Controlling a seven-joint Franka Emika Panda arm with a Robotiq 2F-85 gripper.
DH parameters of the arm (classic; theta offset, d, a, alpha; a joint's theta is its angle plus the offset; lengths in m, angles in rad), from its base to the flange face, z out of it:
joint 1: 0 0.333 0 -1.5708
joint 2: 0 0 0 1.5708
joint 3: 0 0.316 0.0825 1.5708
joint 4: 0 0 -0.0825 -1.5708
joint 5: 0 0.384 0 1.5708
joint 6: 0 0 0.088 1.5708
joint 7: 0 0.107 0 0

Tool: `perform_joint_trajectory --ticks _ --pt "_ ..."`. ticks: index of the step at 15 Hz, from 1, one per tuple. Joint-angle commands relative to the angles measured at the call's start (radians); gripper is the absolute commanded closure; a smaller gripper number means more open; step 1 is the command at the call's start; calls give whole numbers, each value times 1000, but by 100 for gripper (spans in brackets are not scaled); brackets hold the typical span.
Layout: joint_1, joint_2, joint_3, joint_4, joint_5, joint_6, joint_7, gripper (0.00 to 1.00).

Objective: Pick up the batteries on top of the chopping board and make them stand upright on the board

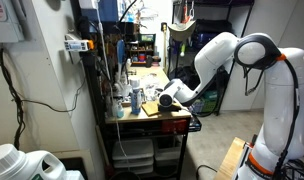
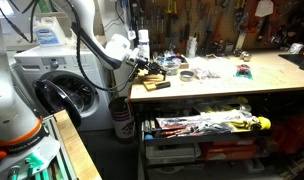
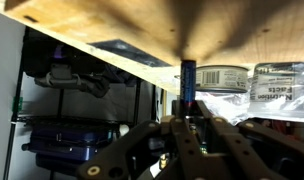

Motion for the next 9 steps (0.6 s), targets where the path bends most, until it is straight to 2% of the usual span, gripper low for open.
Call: perform_joint_trajectory --ticks 1,6,7,8,9 --pt "-24 17 18 3 -3 -1 5 96" --pt "-26 15 20 0 4 -3 -7 96" --pt "-26 14 20 -1 3 -3 -7 92" --pt "-26 13 20 -2 3 -3 -6 72" --pt "-26 11 20 -4 2 -2 -4 57"
